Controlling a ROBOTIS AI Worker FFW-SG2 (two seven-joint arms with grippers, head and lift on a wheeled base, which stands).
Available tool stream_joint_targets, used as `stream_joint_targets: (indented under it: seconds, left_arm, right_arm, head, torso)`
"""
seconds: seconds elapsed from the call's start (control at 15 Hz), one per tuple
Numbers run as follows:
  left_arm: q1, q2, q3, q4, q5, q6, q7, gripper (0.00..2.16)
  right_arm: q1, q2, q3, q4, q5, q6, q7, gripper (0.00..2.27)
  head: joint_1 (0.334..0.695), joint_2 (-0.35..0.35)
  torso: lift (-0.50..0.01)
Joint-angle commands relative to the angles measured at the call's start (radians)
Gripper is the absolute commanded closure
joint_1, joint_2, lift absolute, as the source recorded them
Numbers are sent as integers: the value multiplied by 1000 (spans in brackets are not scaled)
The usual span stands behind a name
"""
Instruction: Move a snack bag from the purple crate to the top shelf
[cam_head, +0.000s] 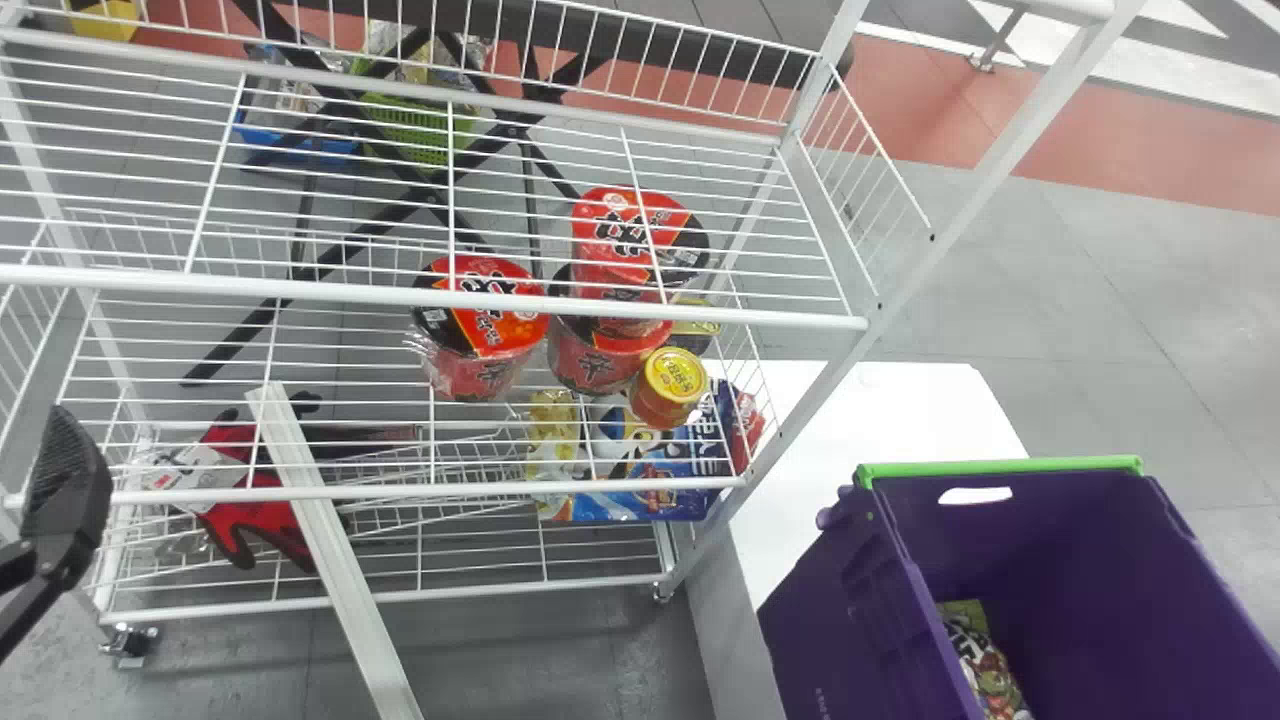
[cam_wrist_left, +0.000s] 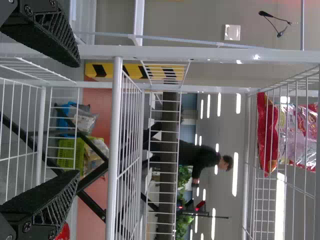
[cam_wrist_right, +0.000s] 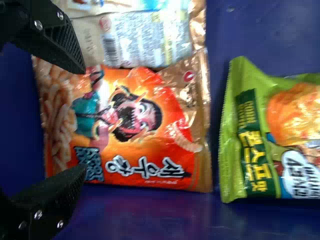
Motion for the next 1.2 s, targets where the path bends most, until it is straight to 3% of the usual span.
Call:
stream_joint_targets:
  seconds: [0.0,0.67,1.13]
  left_arm:
    - [0,0,2,0,1,0,0,39]
    - [0,1,8,10,8,-9,0,39]
    - [-12,17,26,44,41,-46,-15,39]
  right_arm:
    - [-1,3,8,6,15,2,0,194]
    - [19,15,8,19,46,-32,-40,201]
    - [19,57,5,48,36,-106,-95,201]
  head:
    - [695,-350]
    - [695,-350]
    - [695,-350]
  torso:
    - [-454]
    - [-454]
    - [-454]
